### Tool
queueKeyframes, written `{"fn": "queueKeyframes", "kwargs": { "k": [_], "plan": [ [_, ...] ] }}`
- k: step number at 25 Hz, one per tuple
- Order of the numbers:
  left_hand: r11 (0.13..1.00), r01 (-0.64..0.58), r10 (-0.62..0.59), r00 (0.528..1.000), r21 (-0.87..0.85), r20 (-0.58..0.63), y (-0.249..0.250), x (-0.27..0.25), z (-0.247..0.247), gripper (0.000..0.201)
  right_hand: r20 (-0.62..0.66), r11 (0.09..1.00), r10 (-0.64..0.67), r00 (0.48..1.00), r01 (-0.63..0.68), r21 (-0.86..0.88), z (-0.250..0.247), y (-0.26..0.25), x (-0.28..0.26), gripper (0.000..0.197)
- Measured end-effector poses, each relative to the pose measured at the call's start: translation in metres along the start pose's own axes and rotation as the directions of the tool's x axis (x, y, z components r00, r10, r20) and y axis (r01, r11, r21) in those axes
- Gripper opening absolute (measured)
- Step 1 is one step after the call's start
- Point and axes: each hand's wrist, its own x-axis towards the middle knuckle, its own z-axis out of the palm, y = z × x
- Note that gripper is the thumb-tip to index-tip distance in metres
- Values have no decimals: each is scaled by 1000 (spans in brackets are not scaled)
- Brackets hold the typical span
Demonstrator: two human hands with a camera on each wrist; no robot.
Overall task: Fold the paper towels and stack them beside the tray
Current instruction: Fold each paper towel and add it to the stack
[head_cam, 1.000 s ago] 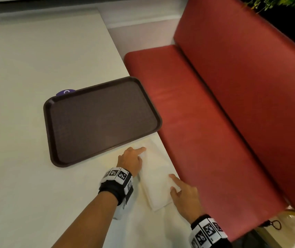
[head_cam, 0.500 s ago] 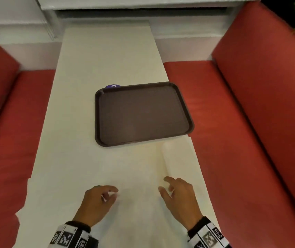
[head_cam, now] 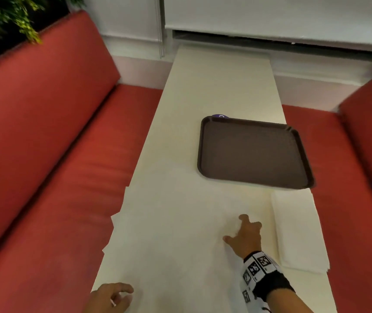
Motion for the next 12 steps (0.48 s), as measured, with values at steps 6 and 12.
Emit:
{"fn": "queueKeyframes", "kwargs": {
  "k": [6,12],
  "plan": [
    [995,-69,73,996,68,-60,-21,14,-17,55,-31,967,-240,970,236,-95,21,-35,0,76],
    [996,-93,93,995,19,-47,-15,21,-26,56,89,940,-220,971,235,-247,44,-57,13,51]
  ]
}}
